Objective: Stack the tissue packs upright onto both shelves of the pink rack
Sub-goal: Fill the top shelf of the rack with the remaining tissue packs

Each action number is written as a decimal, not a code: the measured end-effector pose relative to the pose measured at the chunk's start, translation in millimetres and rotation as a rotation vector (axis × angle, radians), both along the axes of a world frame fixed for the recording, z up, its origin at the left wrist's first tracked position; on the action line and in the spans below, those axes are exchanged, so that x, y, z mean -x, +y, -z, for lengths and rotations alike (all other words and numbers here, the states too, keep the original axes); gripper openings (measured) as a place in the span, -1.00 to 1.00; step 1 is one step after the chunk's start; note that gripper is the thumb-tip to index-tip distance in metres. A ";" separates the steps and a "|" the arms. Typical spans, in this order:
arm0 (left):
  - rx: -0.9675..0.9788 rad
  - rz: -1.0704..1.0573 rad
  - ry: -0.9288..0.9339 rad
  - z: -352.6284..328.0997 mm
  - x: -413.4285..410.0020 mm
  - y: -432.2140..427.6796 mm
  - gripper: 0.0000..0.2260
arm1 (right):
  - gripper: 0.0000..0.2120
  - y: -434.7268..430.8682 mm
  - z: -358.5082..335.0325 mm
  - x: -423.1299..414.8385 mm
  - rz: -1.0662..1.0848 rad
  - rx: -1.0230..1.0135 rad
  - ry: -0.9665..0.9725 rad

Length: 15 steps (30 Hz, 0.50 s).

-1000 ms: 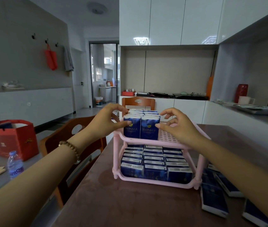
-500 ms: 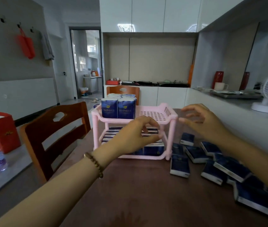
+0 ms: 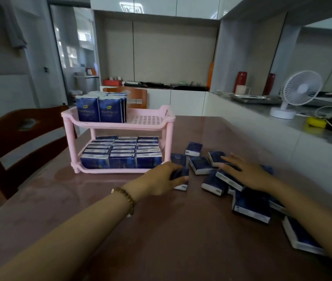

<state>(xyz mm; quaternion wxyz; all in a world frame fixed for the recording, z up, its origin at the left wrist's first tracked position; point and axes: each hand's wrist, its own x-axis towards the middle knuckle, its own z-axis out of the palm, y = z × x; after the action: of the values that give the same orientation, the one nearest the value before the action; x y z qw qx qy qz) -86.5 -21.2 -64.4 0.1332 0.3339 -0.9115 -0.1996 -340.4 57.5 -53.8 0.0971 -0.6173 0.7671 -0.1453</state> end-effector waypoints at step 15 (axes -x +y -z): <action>-0.150 0.047 0.022 8.8 -11.7 -2.6 -0.62 | -0.58 18.3 23.7 -57.6 -0.295 0.231 -0.087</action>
<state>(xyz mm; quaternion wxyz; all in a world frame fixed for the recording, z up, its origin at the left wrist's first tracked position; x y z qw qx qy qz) -74.8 -23.8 -73.1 0.1130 0.3195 -0.9000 -0.2740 -282.8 75.8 -77.5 0.0789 -0.7231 0.6418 -0.2429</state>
